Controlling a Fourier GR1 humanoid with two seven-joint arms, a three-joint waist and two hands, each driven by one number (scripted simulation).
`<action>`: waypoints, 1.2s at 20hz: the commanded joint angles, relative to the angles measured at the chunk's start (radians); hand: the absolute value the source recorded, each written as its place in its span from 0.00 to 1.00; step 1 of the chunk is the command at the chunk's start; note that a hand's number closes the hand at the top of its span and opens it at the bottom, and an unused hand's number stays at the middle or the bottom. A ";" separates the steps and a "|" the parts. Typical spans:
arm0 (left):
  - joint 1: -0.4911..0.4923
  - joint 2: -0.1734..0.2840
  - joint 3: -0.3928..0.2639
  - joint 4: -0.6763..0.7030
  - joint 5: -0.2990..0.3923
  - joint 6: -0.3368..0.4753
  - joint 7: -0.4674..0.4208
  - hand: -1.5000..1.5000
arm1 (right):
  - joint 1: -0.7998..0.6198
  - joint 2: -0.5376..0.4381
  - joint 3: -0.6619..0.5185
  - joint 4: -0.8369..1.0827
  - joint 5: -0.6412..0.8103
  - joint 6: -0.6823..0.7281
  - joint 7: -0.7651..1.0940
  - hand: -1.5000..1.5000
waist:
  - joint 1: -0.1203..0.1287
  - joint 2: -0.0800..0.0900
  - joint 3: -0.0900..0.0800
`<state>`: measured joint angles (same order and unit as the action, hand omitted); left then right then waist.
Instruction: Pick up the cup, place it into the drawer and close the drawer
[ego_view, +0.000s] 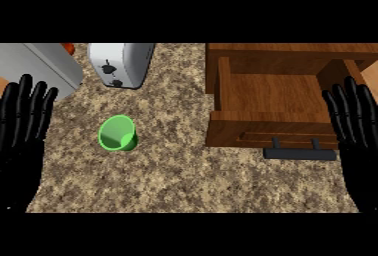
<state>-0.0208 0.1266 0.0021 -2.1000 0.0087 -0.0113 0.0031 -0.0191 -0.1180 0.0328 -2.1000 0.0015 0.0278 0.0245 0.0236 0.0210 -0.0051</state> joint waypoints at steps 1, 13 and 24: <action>0.006 0.002 0.043 -0.006 0.021 -0.003 0.025 0.00 | 0.017 -0.008 -0.017 -0.015 -0.038 0.037 0.022 0.00 | -0.023 -0.022 0.005; -0.191 -0.126 -0.050 0.274 0.031 0.258 0.018 0.00 | -0.076 0.052 0.010 0.042 -0.084 0.008 0.117 0.00 | -0.026 -0.021 0.005; -0.138 -0.126 -0.113 0.229 0.014 0.328 0.002 0.00 | -0.108 0.045 -0.053 0.089 -0.119 0.035 0.096 0.00 | -0.022 -0.022 0.005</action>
<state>-0.2014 0.0032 -0.0734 -1.8178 0.0255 0.2790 -0.0101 -0.0670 -0.0852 -0.0126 -2.0427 -0.1251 0.0884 0.1035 -0.0013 -0.0002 0.0001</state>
